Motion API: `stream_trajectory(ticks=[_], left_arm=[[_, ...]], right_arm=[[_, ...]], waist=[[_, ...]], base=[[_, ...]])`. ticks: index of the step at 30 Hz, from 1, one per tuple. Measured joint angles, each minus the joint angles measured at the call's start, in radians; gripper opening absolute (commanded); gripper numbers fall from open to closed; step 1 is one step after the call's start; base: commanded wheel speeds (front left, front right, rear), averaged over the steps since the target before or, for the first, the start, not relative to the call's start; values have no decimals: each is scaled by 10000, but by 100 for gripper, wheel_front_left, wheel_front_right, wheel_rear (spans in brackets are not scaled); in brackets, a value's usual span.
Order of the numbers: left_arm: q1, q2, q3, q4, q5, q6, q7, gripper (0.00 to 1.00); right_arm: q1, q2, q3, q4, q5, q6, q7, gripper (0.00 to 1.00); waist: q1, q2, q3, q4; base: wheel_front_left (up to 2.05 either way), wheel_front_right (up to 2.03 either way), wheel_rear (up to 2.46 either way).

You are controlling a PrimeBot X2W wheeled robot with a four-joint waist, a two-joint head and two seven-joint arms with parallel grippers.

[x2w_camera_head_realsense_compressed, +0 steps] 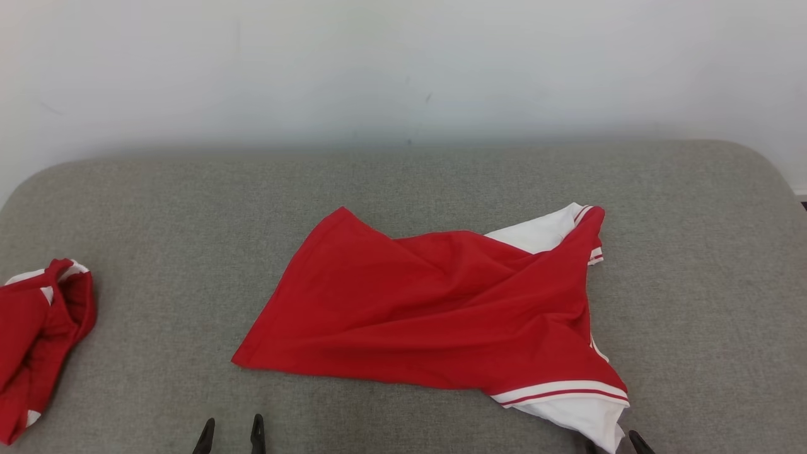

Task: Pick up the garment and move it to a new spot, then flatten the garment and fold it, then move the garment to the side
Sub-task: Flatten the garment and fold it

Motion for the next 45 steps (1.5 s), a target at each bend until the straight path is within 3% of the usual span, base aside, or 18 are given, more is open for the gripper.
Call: stream_trajectory(ticks=[10, 20, 21, 22, 23, 24, 25, 35, 45], left_arm=[[-106, 2, 15, 40, -19, 0, 0, 100], [-149, 0, 71, 15, -19, 12, 0, 100], [-169, 2, 69, 17, -19, 0, 0, 100], [-188, 2, 67, 15, -17, 0, 0, 100], [-201, 2, 61, 13, -15, 0, 0, 100], [-213, 2, 65, 10, -13, -2, 0, 100], [-221, 2, 59, 4, -13, -4, 0, 100], [-427, 2, 104, -36, 111, -56, 0, 100], [-1978, 71, 610, 780, 700, -387, 0, 100]], right_arm=[[-705, 284, -591, 1244, -723, 0, -2, 100], [-1071, 353, -780, 1298, -1001, 0, -2, 99], [-1072, 366, -756, 1308, -1018, 0, -2, 79], [-1072, 376, -731, 1323, -1026, 0, -2, 47], [-1077, 387, -723, 1356, -1026, 0, -2, 47], [-1089, 389, -723, 1409, -1026, 0, -2, 31], [-1092, 387, -706, 1436, -1026, 0, -2, 0], [-1047, 247, -127, 529, -395, 0, -2, 0], [-1340, 54, 138, 119, -199, 0, -2, 0]], waist=[[0, 0, 249, 168], [0, 0, 433, 95], [0, 0, 443, 87], [0, 0, 452, 85], [0, 0, 459, 83], [0, 0, 463, 85], [0, 1, 467, 87], [0, 0, 510, 38], [0, 0, 991, -142]], base=[[0, 0, 0], [0, 0, 0], [0, 0, 0], [0, 0, 0], [0, 0, 0], [0, 0, 0], [0, 0, 0], [0, 0, 0], [0, 0, 0]])
